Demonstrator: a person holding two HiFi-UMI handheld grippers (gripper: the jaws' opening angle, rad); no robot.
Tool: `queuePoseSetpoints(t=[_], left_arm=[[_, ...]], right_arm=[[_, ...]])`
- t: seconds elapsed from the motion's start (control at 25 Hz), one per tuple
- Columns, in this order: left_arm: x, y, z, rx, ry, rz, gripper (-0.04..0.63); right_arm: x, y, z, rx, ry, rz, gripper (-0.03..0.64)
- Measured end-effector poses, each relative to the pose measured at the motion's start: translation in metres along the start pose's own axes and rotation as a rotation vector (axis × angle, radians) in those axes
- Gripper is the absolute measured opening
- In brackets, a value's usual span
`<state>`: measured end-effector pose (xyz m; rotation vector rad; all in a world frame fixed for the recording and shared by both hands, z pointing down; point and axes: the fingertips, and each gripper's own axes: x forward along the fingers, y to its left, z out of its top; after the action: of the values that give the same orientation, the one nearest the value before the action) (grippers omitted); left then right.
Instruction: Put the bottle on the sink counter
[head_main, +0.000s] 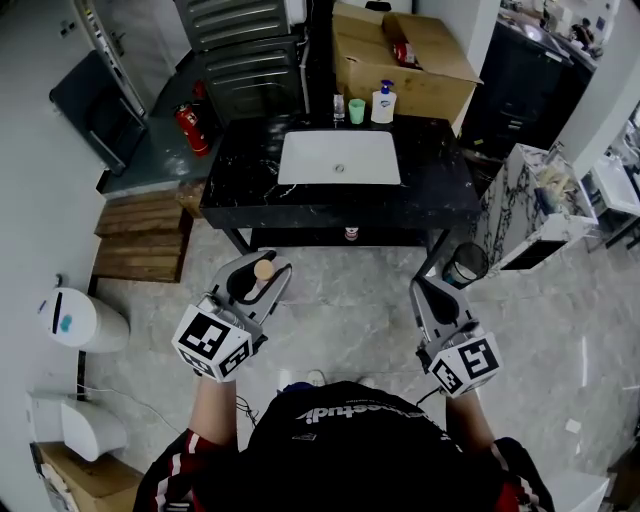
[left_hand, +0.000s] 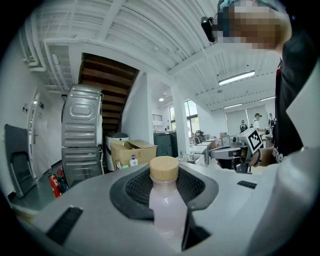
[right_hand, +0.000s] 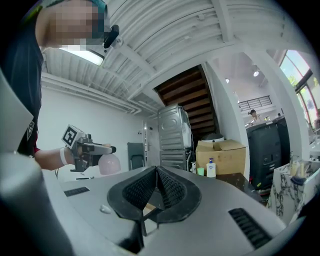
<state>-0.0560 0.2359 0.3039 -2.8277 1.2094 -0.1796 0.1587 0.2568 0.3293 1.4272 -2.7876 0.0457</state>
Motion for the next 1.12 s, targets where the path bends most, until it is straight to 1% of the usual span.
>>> queuePoseSetpoints(t=[0.12, 0.44, 0.6, 0.84, 1.0, 1.12], left_arm=[[0.011, -0.008, 0.003, 0.0, -0.006, 0.007, 0.132], [0.034, -0.031, 0.01, 0.001, -0.012, 0.032, 0.132], [0.047, -0.031, 0.008, -0.012, -0.006, 0.032, 0.132], [0.077, -0.003, 0.002, -0.004, 0.004, 0.026, 0.133], [0.109, 0.033, -0.011, 0.004, 0.016, 0.01, 0.133], [0.137, 0.066, -0.02, 0.008, 0.022, -0.02, 0.132]], right_arm=[[-0.006, -0.013, -0.004, -0.018, 0.015, 0.005, 0.04], [-0.027, -0.042, -0.012, -0.02, 0.039, 0.029, 0.04], [-0.025, -0.057, -0.019, 0.007, 0.043, 0.022, 0.04], [0.01, -0.075, -0.032, 0.02, 0.06, 0.029, 0.041], [0.052, -0.09, -0.036, 0.018, 0.072, 0.027, 0.04], [0.096, -0.104, -0.034, 0.006, 0.077, 0.024, 0.04]])
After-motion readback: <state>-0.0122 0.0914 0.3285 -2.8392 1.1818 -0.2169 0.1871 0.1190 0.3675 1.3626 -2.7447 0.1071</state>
